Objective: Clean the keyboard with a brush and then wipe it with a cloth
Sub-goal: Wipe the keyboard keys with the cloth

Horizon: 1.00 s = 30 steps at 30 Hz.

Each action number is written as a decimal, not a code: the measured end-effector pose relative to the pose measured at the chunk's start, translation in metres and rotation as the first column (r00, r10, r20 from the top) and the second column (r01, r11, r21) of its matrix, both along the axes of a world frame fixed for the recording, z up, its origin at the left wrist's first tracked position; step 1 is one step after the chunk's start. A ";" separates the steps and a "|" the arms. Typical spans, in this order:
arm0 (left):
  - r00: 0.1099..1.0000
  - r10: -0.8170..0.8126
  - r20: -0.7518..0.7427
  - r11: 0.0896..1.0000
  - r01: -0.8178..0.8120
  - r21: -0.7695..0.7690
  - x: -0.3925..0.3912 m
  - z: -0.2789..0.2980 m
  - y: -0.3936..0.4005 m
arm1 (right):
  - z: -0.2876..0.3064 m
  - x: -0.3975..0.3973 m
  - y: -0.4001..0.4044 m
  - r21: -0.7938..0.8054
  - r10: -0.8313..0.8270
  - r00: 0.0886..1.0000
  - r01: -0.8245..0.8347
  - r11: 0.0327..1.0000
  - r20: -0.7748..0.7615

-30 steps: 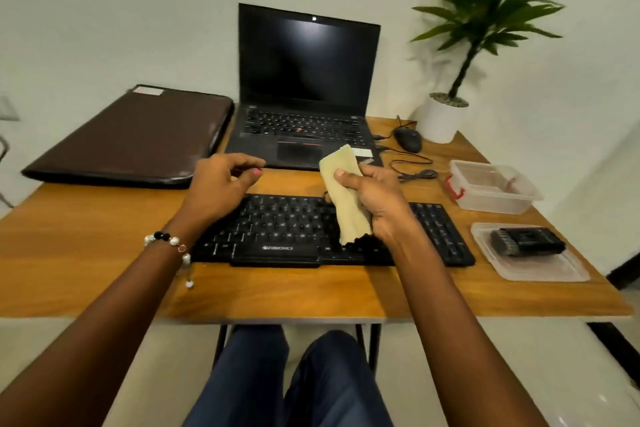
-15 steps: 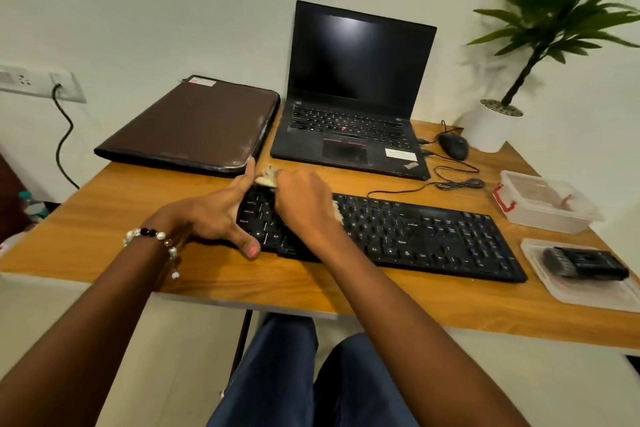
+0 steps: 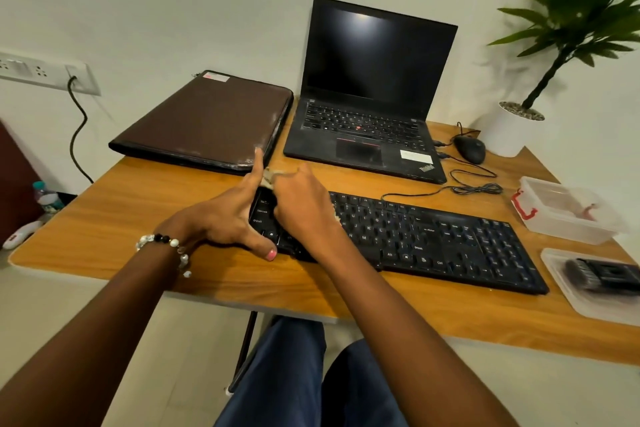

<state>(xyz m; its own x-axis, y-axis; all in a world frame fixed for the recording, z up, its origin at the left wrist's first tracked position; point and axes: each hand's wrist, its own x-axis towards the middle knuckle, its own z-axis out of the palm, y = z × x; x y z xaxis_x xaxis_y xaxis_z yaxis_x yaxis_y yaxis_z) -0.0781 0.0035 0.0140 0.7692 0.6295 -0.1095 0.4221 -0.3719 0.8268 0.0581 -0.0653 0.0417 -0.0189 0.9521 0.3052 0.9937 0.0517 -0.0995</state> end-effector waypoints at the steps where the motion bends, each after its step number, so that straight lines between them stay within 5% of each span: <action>1: 1.000 0.003 0.019 1.000 -0.003 -0.003 0.000 -0.001 -0.001 | -0.001 -0.004 -0.001 0.000 0.045 0.999 -0.045 0.999 -0.002; 6: 0.998 0.019 0.053 1.000 -0.019 0.012 -0.003 -0.003 -0.001 | 0.001 0.029 -0.009 -0.136 0.211 0.976 -0.216 0.967 -0.046; 14: 0.998 0.018 0.053 1.000 -0.018 -0.003 -0.001 -0.002 -0.002 | -0.005 0.019 -0.013 -0.015 -0.129 0.991 0.129 0.992 -0.028; 21: 0.999 0.004 0.048 0.999 -0.006 0.050 -0.003 -0.005 -0.001 | 0.002 0.011 -0.021 -0.118 0.201 0.979 -0.204 0.972 -0.038; 26: 0.999 0.022 0.040 0.999 -0.024 0.035 -0.002 -0.004 0.000 | 0.005 0.067 -0.023 -0.149 -0.026 0.999 0.020 0.989 -0.039; 30: 0.999 0.027 0.032 0.999 -0.028 0.041 -0.002 -0.007 0.001 | 0.002 0.024 -0.033 -0.052 -0.175 0.985 0.175 0.983 -0.004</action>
